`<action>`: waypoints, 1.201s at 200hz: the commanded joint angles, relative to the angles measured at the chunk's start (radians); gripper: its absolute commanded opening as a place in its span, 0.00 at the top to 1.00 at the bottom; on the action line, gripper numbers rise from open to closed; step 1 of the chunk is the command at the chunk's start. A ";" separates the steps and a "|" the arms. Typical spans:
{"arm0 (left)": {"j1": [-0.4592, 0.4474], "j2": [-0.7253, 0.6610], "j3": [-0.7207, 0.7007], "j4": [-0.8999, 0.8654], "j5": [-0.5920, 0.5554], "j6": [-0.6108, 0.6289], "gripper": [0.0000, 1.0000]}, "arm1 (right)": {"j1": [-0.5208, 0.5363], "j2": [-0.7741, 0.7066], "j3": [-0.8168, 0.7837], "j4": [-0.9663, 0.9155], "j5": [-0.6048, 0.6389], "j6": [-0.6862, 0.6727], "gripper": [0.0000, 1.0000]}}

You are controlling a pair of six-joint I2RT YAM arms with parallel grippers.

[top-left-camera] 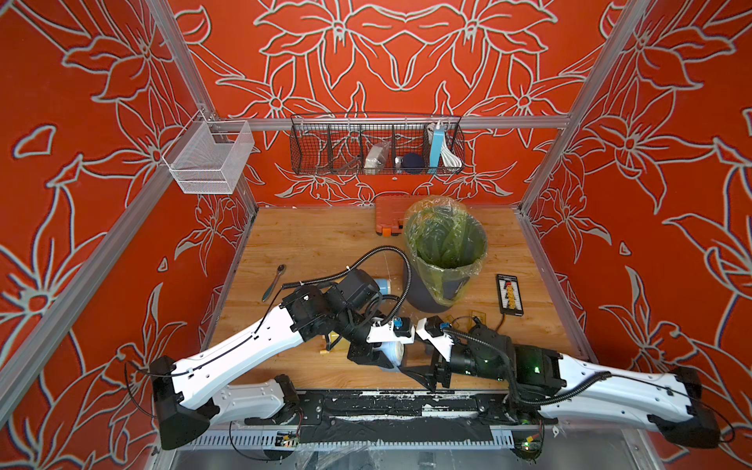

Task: Take out the pencil sharpener tray and clean the shavings
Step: Open the container of the pencil sharpener.

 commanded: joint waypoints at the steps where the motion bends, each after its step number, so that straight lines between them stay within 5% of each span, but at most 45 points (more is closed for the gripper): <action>1: 0.004 -0.015 0.009 0.019 0.052 -0.013 1.00 | 0.007 0.005 -0.010 0.053 0.021 -0.013 0.12; 203: 0.005 0.010 0.020 0.011 0.100 -0.015 1.00 | 0.009 0.003 0.020 0.037 -0.025 -0.023 0.44; 240: 0.005 0.008 0.008 0.011 0.101 -0.015 1.00 | 0.009 -0.004 0.028 0.027 -0.023 -0.026 0.67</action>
